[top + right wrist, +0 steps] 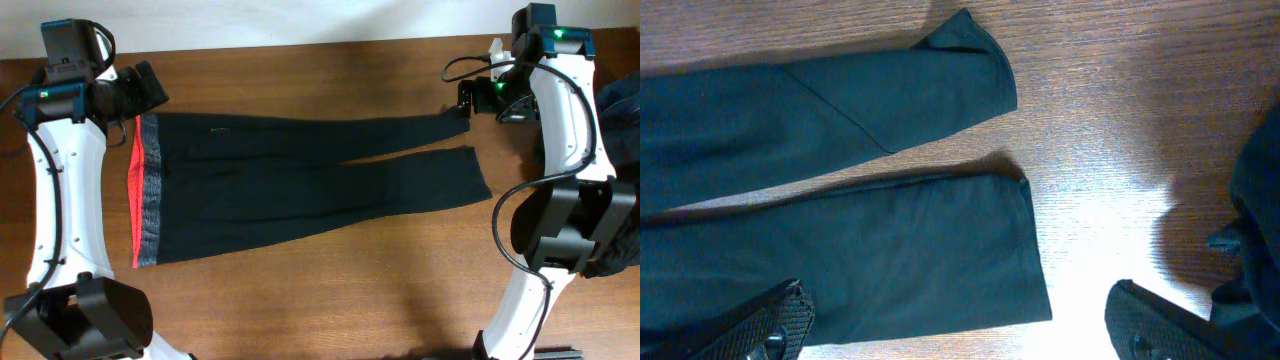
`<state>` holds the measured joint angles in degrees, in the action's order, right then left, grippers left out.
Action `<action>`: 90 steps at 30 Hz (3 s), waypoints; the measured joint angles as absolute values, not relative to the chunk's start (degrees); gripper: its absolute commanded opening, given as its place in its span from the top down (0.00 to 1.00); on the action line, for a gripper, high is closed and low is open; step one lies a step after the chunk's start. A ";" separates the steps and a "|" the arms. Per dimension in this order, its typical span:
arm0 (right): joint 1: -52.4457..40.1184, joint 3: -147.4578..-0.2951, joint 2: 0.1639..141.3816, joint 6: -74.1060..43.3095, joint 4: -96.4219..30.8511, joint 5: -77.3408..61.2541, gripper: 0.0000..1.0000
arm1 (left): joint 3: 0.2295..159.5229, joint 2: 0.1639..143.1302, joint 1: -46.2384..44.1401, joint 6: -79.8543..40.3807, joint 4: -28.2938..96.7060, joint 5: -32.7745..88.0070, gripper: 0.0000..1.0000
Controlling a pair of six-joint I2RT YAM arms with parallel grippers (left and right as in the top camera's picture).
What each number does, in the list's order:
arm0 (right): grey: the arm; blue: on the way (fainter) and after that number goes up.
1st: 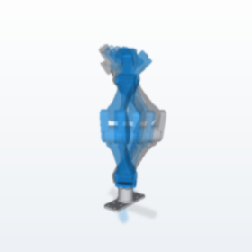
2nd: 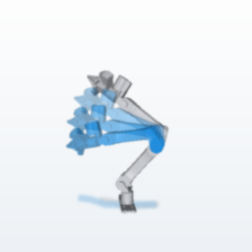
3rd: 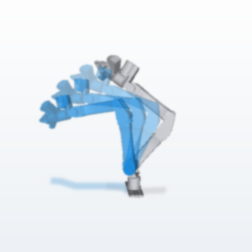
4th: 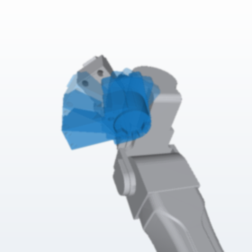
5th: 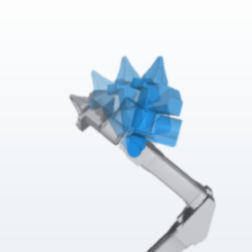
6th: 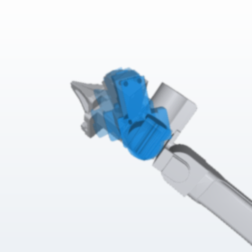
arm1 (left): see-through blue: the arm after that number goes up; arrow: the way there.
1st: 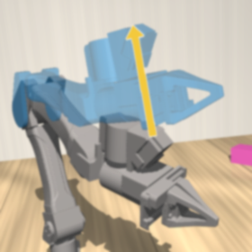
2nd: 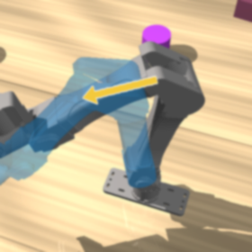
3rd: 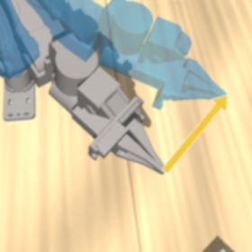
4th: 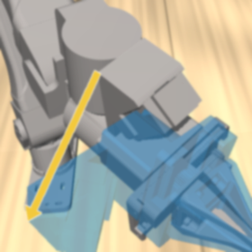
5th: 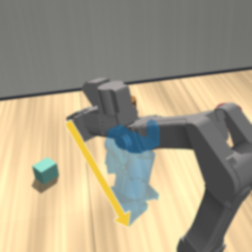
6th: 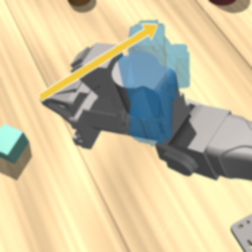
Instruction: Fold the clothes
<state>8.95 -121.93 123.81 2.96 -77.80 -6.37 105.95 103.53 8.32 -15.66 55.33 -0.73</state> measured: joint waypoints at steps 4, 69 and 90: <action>8.95 -121.93 123.81 2.98 -77.80 -6.37 0.01 | 105.95 103.53 8.32 -15.66 55.33 -0.73 0.01; 8.95 -121.93 124.42 3.25 -71.46 -6.83 0.01 | 105.95 103.53 8.32 -15.66 53.76 -0.93 0.01; 8.95 -121.93 125.75 4.40 -63.72 -6.98 0.06 | 105.95 113.38 8.32 -14.41 47.77 -9.32 0.48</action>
<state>8.95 -121.93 125.75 4.40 -63.72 -6.98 105.95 113.38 8.32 -14.41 47.77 -9.32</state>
